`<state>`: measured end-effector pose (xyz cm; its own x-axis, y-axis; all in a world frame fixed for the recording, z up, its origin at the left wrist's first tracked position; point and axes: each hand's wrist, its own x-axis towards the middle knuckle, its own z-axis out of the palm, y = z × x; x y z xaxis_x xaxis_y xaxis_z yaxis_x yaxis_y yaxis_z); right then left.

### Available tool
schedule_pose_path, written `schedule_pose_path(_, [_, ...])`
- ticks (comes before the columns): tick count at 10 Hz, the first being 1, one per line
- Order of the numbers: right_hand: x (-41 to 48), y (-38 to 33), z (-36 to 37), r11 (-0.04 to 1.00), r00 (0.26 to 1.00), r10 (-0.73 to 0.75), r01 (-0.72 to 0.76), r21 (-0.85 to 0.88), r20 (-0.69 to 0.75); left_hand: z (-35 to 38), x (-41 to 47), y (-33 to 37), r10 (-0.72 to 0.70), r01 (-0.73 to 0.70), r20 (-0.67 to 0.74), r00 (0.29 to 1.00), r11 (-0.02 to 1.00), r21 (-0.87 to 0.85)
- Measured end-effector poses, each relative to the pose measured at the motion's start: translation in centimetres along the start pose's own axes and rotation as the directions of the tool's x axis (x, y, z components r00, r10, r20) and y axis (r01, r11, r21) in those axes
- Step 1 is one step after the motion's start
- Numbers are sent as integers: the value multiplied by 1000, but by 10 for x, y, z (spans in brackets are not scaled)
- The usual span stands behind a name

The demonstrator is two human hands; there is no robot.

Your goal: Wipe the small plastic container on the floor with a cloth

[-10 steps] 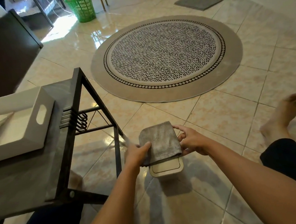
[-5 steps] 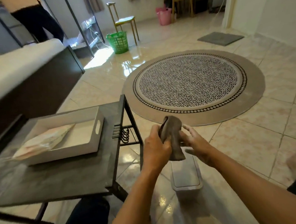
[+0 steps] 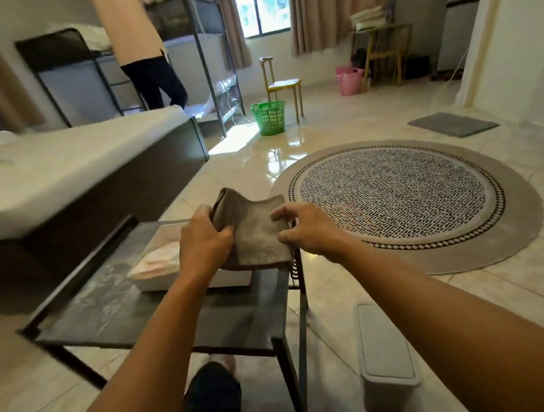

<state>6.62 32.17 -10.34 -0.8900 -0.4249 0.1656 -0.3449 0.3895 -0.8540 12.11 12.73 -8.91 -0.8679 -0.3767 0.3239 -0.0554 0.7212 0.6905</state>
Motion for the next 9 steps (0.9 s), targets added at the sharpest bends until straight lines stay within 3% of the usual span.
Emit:
schedule_pose_path(2, [47, -30, 48, 955, 987, 7, 41, -295, 158, -27, 35, -44, -66, 73, -37, 997, 967, 243])
schedule_pose_path(5, [81, -32, 79, 867, 980, 60, 43, -497, 188, -9, 66, -75, -96, 74, 34, 995, 912, 403])
schedule_pose_path(7, [78, -37, 79, 825, 982, 18, 91, -558, 187, 5, 68, -76, -154, 7, 260, 953, 871, 491])
schedule_pose_path(8, [67, -42, 58, 860, 989, -32, 101, -500, 145, 4, 63, -72, -65, -48, 191, 979, 847, 530])
schedule_pose_path(9, [37, -49, 10, 903, 994, -92, 110, -416, 64, -13, 31, -67, 109, -91, -24, 994, 913, 397])
